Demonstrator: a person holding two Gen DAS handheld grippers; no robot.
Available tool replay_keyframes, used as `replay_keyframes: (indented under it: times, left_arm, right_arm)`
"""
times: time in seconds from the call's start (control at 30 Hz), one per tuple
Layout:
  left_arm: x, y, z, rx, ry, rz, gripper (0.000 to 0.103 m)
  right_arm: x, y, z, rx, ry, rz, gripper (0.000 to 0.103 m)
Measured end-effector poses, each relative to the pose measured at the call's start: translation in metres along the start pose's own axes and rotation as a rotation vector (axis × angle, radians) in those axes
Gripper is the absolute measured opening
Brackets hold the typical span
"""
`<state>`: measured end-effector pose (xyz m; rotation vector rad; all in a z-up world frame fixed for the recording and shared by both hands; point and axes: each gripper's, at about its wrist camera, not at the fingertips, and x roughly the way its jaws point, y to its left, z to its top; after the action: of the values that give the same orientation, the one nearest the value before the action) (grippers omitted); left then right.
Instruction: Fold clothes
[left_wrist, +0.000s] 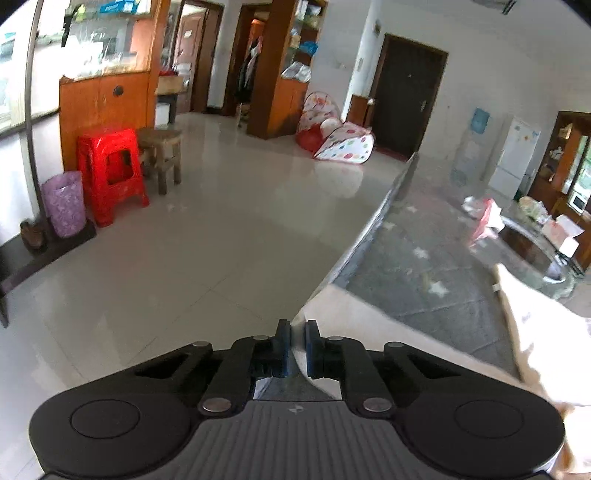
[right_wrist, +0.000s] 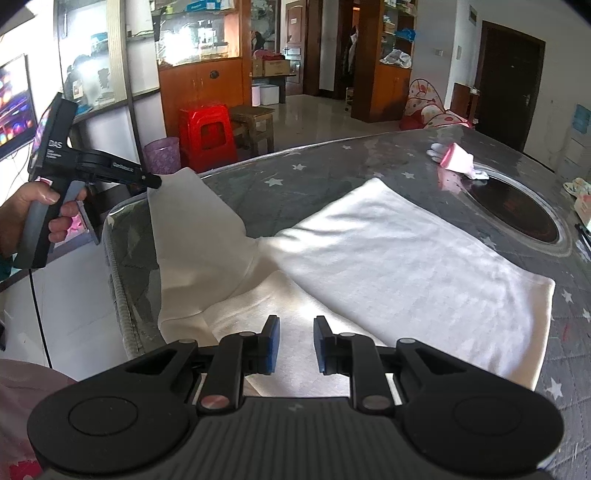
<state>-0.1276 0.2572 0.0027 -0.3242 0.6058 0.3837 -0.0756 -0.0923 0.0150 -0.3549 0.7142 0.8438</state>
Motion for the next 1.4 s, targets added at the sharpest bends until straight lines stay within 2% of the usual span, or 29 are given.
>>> replay_keyframes:
  times: [0.13, 0.33, 0.6, 0.8, 1.07, 1.23, 1.3, 1.4]
  left_arm:
    - [-0.016, -0.021, 0.008, 0.029, -0.034, -0.082, 0.008]
    - [-0.042, -0.069, 0.022, 0.097, -0.065, -0.269, 0.007]
    - [-0.068, -0.151, 0.032, 0.214, -0.049, -0.549, 0.007]
    - [-0.073, -0.208, 0.021, 0.312, -0.011, -0.718, 0.007]
    - [-0.062, -0.253, -0.010, 0.370, 0.099, -0.864, 0.007]
    - [-0.052, -0.272, -0.030, 0.406, 0.173, -0.911, 0.008]
    - [-0.049, -0.276, -0.038, 0.425, 0.204, -0.925, 0.010]
    - [-0.050, -0.276, -0.048, 0.458, 0.224, -0.937, 0.023]
  right_arm:
    - [-0.007, -0.004, -0.003, 0.019, -0.016, -0.017, 0.019]
    - [-0.022, -0.015, -0.010, 0.061, -0.048, -0.053, 0.019]
    - [-0.040, -0.035, -0.026, 0.126, -0.077, -0.101, 0.019]
    - [-0.053, -0.049, -0.039, 0.173, -0.088, -0.146, 0.019]
    - [-0.067, -0.066, -0.054, 0.243, -0.087, -0.204, 0.019]
    - [-0.069, -0.071, -0.059, 0.267, -0.077, -0.222, 0.019]
    - [-0.069, -0.073, -0.062, 0.276, -0.072, -0.227, 0.019]
    - [-0.070, -0.075, -0.064, 0.286, -0.064, -0.236, 0.019]
